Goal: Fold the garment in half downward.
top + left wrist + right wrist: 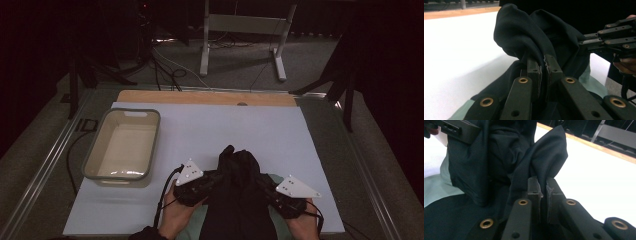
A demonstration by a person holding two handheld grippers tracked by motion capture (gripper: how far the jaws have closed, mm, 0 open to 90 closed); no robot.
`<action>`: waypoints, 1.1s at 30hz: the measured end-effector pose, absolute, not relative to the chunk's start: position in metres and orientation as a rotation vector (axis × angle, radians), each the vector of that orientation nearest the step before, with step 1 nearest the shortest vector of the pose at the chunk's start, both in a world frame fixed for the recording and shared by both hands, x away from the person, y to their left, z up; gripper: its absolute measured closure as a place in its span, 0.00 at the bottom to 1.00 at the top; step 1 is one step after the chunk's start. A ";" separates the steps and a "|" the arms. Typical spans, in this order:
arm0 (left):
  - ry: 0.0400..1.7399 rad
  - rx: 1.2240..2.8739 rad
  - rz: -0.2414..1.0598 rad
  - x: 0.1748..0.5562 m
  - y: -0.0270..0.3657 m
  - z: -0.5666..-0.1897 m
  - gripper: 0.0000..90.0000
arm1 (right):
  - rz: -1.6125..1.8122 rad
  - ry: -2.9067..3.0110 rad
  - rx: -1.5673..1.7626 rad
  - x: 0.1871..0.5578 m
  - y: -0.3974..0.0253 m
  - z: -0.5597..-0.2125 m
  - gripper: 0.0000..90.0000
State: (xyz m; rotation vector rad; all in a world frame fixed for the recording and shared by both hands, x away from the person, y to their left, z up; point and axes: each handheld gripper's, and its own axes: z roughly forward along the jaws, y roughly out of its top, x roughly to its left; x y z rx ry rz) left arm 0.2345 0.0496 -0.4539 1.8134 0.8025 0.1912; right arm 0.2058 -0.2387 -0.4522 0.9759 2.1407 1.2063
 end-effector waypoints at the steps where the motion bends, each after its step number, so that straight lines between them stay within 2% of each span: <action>1: 0.800 1.816 0.188 0.233 0.051 -0.455 0.95 | 1.210 2.147 0.984 0.204 -0.239 -0.452 0.94; 17: 0.796 1.847 0.087 0.213 0.064 -0.471 0.92 | 1.196 2.258 1.065 0.182 -0.244 -0.457 0.93; 19: 0.799 1.853 0.052 0.211 0.066 -0.472 0.88 | 1.186 2.276 1.073 0.179 -0.246 -0.459 0.93; 21: 0.812 1.859 0.044 0.211 0.067 -0.471 0.77 | 1.174 2.298 1.085 0.176 -0.247 -0.460 0.91; 22: 0.807 1.855 0.037 0.211 0.068 -0.470 0.72 | 1.171 2.304 1.085 0.175 -0.247 -0.461 0.89; 25: 0.798 1.840 0.047 0.212 0.070 -0.467 0.60 | 1.178 2.302 1.103 0.175 -0.250 -0.460 0.70; 28: 0.818 1.829 0.045 0.217 0.072 -0.466 0.49 | 1.198 2.286 1.110 0.177 -0.252 -0.456 0.54; 30: 0.830 1.820 0.055 0.220 0.073 -0.466 0.45 | 1.196 2.280 1.102 0.178 -0.252 -0.453 0.43; 33: 0.858 1.816 0.073 0.225 0.074 -0.464 0.32 | 1.196 2.273 1.107 0.181 -0.252 -0.452 0.34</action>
